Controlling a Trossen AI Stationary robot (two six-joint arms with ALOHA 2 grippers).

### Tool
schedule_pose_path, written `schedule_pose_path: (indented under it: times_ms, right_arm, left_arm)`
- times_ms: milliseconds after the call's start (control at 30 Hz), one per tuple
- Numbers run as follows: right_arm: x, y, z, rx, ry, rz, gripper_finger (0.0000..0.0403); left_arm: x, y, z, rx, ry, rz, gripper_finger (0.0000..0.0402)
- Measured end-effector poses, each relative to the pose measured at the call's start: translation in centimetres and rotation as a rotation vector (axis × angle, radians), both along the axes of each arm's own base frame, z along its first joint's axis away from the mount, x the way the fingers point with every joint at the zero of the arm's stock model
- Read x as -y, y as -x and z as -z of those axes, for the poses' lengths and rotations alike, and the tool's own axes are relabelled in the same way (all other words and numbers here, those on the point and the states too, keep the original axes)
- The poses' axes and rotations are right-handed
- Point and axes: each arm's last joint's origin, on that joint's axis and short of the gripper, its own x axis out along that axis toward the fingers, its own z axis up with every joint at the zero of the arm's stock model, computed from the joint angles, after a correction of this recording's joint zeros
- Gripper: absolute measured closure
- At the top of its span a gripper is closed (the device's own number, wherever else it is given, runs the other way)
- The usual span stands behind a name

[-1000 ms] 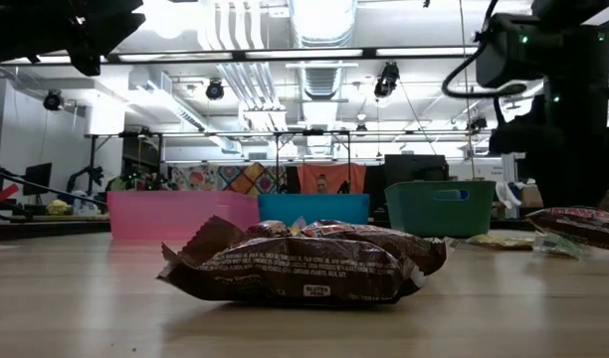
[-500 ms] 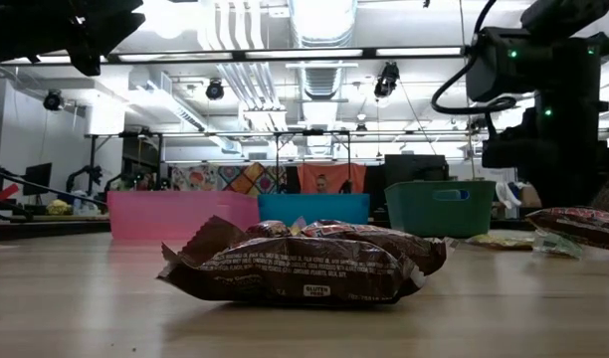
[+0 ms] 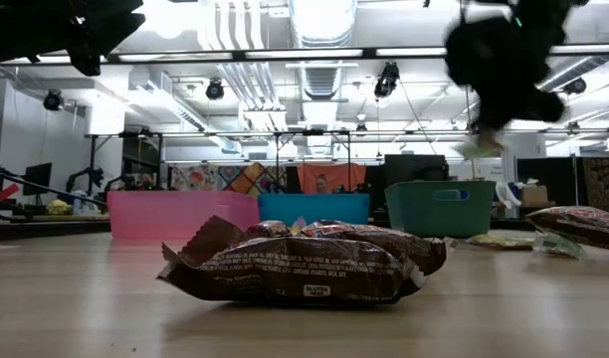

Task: Sort candy
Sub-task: Put the green candy into the red bin

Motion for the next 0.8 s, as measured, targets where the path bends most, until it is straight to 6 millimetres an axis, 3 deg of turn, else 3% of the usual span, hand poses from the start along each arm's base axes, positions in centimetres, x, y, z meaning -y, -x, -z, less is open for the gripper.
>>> schedule_pose_path:
  times_ms: [167,367,600,800]
  right_arm:
    - [0.2,-2.6,-4.1,0.251,0.26,-0.139,0.039]
    - [0.6,-5.9,-5.7,0.441,0.568,-0.301,0.039]
    - [1.9,-10.9,-4.3,0.661,0.903,-0.376,0.039]
    - [4.1,-15.1,-2.1,0.679,1.008,-0.337,0.039]
  left_arm:
    - [0.0,0.0,0.0,-0.001,0.001,0.001,0.0247]
    - [0.0,0.0,0.0,0.0,0.009,0.005,0.0247]
    - [0.0,0.0,0.0,0.009,0.029,0.016,0.0247]
    - [-0.1,0.0,0.1,0.016,0.085,-0.009,0.0247]
